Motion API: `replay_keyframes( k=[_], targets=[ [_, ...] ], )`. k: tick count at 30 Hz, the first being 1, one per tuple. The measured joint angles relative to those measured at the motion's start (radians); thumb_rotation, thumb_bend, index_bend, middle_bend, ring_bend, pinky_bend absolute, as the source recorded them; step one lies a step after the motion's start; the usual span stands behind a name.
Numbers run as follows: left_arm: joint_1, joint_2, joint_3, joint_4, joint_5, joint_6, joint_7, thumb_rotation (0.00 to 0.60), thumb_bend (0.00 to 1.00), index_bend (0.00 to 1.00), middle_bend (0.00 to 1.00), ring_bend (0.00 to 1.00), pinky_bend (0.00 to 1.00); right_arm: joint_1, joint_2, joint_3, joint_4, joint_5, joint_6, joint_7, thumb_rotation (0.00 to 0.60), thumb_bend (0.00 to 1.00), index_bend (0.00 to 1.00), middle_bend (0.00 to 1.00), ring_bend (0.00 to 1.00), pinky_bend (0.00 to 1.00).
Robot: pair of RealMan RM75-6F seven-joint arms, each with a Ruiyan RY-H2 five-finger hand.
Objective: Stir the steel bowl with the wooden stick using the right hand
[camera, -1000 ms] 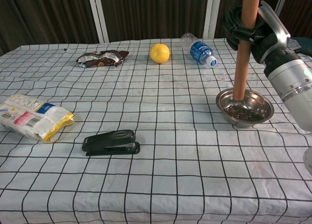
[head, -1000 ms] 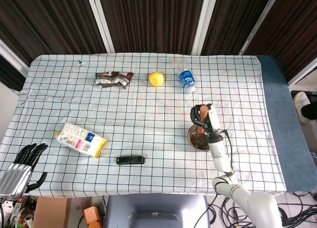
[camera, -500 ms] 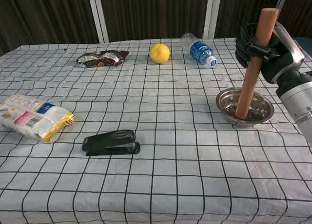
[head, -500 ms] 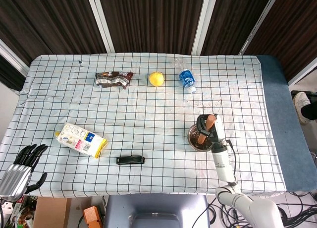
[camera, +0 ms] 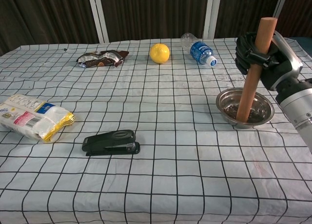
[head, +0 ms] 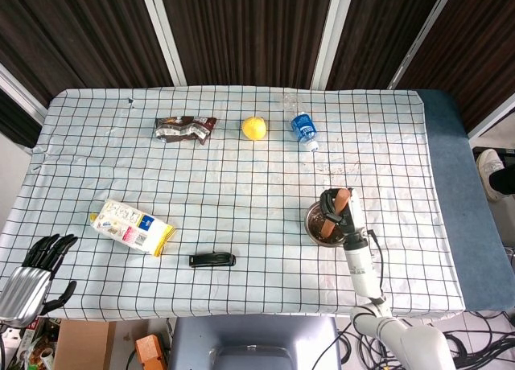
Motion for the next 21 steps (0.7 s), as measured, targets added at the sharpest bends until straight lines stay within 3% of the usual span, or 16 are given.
replay_keyframes(
  k=[9,21],
  targets=[
    [0.0,-0.001,0.001,0.0,0.003,-0.001,0.005,0.6,0.39,0.0,0.08,0.0,0.08,0.025,0.047,0.019,-0.063,-0.006,0.063,-0.043,0.6,0.73,1.0,1.0,1.0,1.0],
    [-0.003,-0.001,0.0,0.001,-0.002,-0.007,0.004,0.6,0.39,0.0,0.08,0.0,0.08,-0.011,0.02,-0.009,-0.016,0.01,-0.008,-0.012,0.6,0.73,1.0,1.0,1.0,1.0]
  ],
)
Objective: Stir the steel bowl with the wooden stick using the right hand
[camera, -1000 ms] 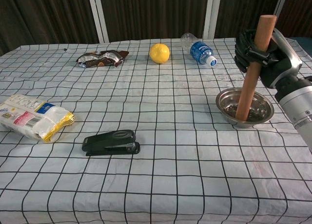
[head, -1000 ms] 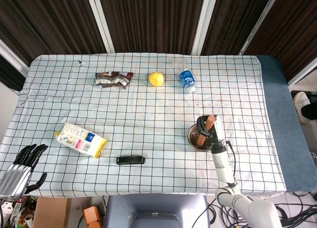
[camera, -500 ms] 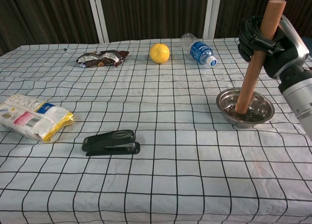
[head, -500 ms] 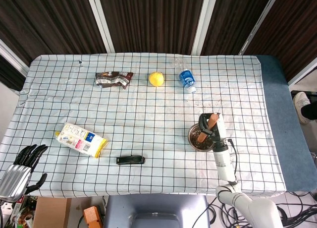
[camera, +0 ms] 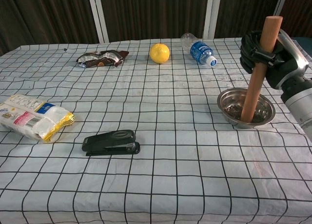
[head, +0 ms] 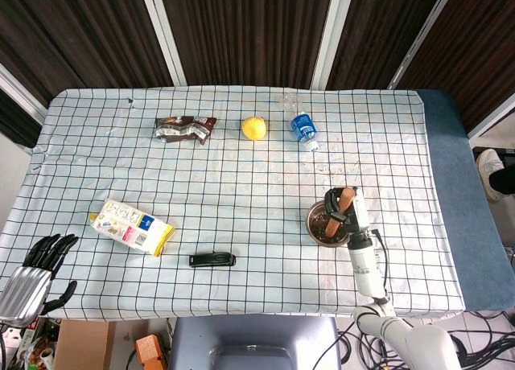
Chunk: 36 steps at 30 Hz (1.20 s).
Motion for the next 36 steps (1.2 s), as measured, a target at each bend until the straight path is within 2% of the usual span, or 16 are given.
replay_keyframes(
  k=[6,11,15,19,24,29,32,36],
  targets=[
    [0.0,0.001,0.001,0.0,0.002,0.002,-0.004,0.6,0.39,0.0,0.08,0.0,0.08,0.001,-0.012,-0.002,0.024,0.0,0.004,0.018,0.6,0.73,1.0,1.0,1.0,1.0],
    [0.002,0.003,0.002,0.001,0.006,0.008,-0.01,0.6,0.39,0.0,0.08,0.0,0.08,0.015,0.016,0.02,-0.009,0.0,0.063,0.022,0.6,0.73,1.0,1.0,1.0,1.0],
    [0.004,0.003,0.003,0.001,0.012,0.015,-0.008,0.6,0.39,0.0,0.08,0.0,0.08,0.027,0.072,0.033,-0.088,-0.015,0.126,-0.005,0.6,0.73,1.0,1.0,1.0,1.0],
    [0.004,0.002,0.004,0.001,0.013,0.016,-0.008,0.6,0.39,0.0,0.08,0.0,0.08,0.023,0.156,0.019,-0.23,-0.052,0.172,-0.086,0.6,0.73,1.0,1.0,1.0,1.0],
    [0.005,0.003,0.002,0.002,0.01,0.02,-0.011,0.6,0.39,0.0,0.08,0.0,0.08,-0.017,0.287,-0.053,-0.451,-0.119,0.203,-0.24,0.6,0.73,1.0,1.0,1.0,1.0],
    [0.005,0.003,0.0,0.002,0.008,0.019,-0.011,0.6,0.39,0.0,0.08,0.0,0.08,-0.098,0.447,-0.178,-0.679,-0.195,0.223,-0.446,0.6,0.74,1.0,1.0,1.0,1.0],
    [0.004,0.001,0.0,0.0,0.008,0.017,-0.006,0.6,0.39,0.0,0.08,0.0,0.08,-0.142,0.507,-0.248,-0.74,-0.24,0.227,-0.524,0.6,0.74,1.0,1.0,1.0,1.0],
    [0.003,0.0,0.002,-0.002,0.011,0.014,0.002,0.6,0.39,0.0,0.08,0.0,0.08,-0.185,0.515,-0.314,-0.714,-0.296,0.232,-0.629,0.6,0.74,1.0,1.0,1.0,1.0]
  ],
)
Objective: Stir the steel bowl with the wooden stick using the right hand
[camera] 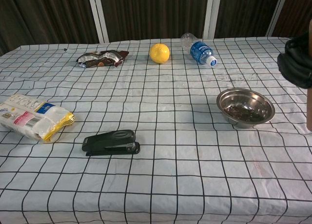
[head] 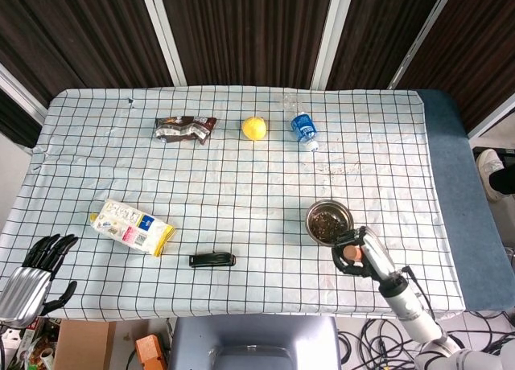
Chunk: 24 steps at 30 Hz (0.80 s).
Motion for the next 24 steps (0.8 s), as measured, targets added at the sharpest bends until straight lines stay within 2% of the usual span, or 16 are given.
replay_keyframes(
  k=[8,20,22,24],
  targets=[
    [0.001,0.0,0.002,0.001,0.003,0.003,-0.001,0.6,0.39,0.0,0.08,0.0,0.08,-0.043,-0.047,-0.062,0.256,-0.064,-0.009,-0.114,0.6,0.74,1.0,1.0,1.0,1.0],
    [-0.001,-0.002,0.004,-0.002,0.005,-0.003,0.007,0.6,0.39,0.0,0.08,0.0,0.08,-0.018,-0.163,-0.13,0.669,-0.181,-0.021,-0.304,0.6,0.74,1.0,1.0,1.0,1.0],
    [0.0,-0.002,0.004,-0.002,0.005,-0.001,0.005,0.6,0.39,0.0,0.08,0.0,0.08,-0.017,-0.19,-0.137,0.728,-0.188,-0.023,-0.336,0.6,0.74,0.98,1.0,0.99,1.0],
    [0.0,-0.002,0.003,-0.002,0.004,0.0,0.004,0.6,0.39,0.0,0.08,0.0,0.08,-0.018,-0.21,-0.143,0.775,-0.193,-0.023,-0.368,0.6,0.74,0.92,0.99,0.96,0.97]
  ],
)
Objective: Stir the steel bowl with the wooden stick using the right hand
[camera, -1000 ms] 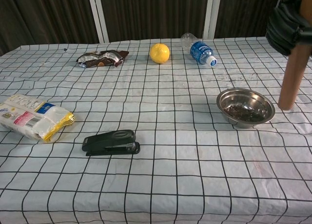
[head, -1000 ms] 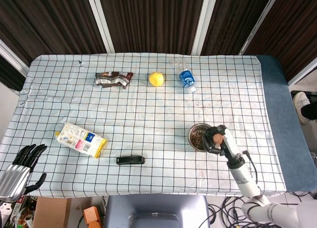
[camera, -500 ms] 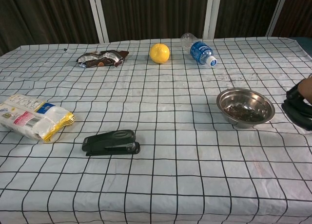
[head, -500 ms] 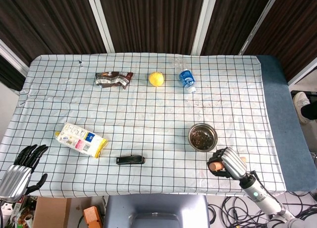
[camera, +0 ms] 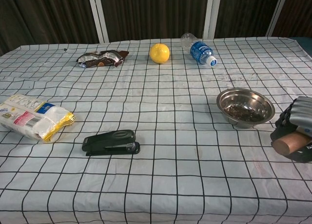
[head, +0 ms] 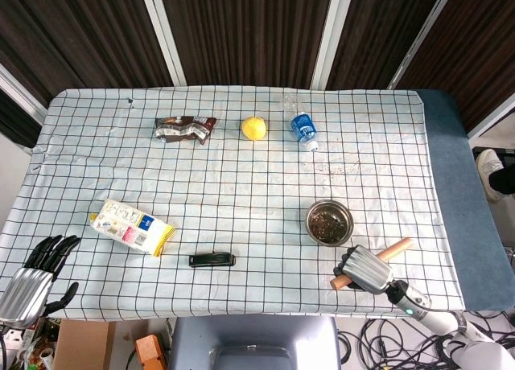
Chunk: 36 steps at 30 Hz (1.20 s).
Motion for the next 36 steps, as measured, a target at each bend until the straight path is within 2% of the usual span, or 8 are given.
replay_keyframes(
  k=[5,12,14,16,20,25,30,36],
  targets=[
    [0.0,0.0,0.002,0.0,0.004,0.0,0.001,0.6,0.39,0.0,0.08,0.0,0.08,-0.012,-0.051,-0.017,0.108,-0.003,-0.019,-0.078,0.6,0.74,0.79,0.89,0.86,0.87],
    [0.0,-0.002,0.003,-0.001,0.004,-0.001,0.006,0.6,0.39,0.0,0.08,0.0,0.08,-0.024,-0.086,-0.021,0.148,0.019,-0.067,-0.101,0.555,0.73,0.69,0.79,0.77,0.79],
    [0.0,-0.002,0.003,-0.001,0.004,-0.002,0.007,0.6,0.39,0.0,0.08,0.0,0.08,-0.025,-0.088,-0.021,0.15,0.022,-0.073,-0.101,0.515,0.71,0.6,0.72,0.7,0.73],
    [0.0,-0.002,0.003,-0.001,0.004,-0.003,0.007,0.6,0.39,0.0,0.08,0.0,0.08,-0.025,-0.09,-0.019,0.15,0.028,-0.088,-0.098,0.45,0.66,0.5,0.64,0.61,0.66],
    [0.001,-0.001,0.002,-0.001,0.002,0.001,0.003,0.6,0.39,0.0,0.08,0.0,0.08,-0.026,-0.092,-0.014,0.146,0.046,-0.111,-0.079,0.355,0.58,0.39,0.58,0.54,0.61],
    [0.003,-0.001,0.004,0.0,0.009,0.007,0.003,0.6,0.39,0.0,0.08,0.0,0.08,-0.029,-0.075,-0.007,0.129,0.063,-0.083,-0.075,0.245,0.47,0.27,0.48,0.44,0.54],
    [0.003,-0.001,0.004,0.0,0.01,0.008,0.002,0.6,0.39,0.0,0.08,0.0,0.08,-0.035,-0.054,-0.004,0.107,0.07,-0.045,-0.084,0.192,0.41,0.22,0.42,0.38,0.51],
    [0.002,-0.002,0.005,0.0,0.012,0.007,0.004,0.6,0.39,0.0,0.08,0.0,0.08,-0.048,-0.024,0.004,0.065,0.082,0.004,-0.107,0.174,0.37,0.15,0.35,0.33,0.48]
  ],
)
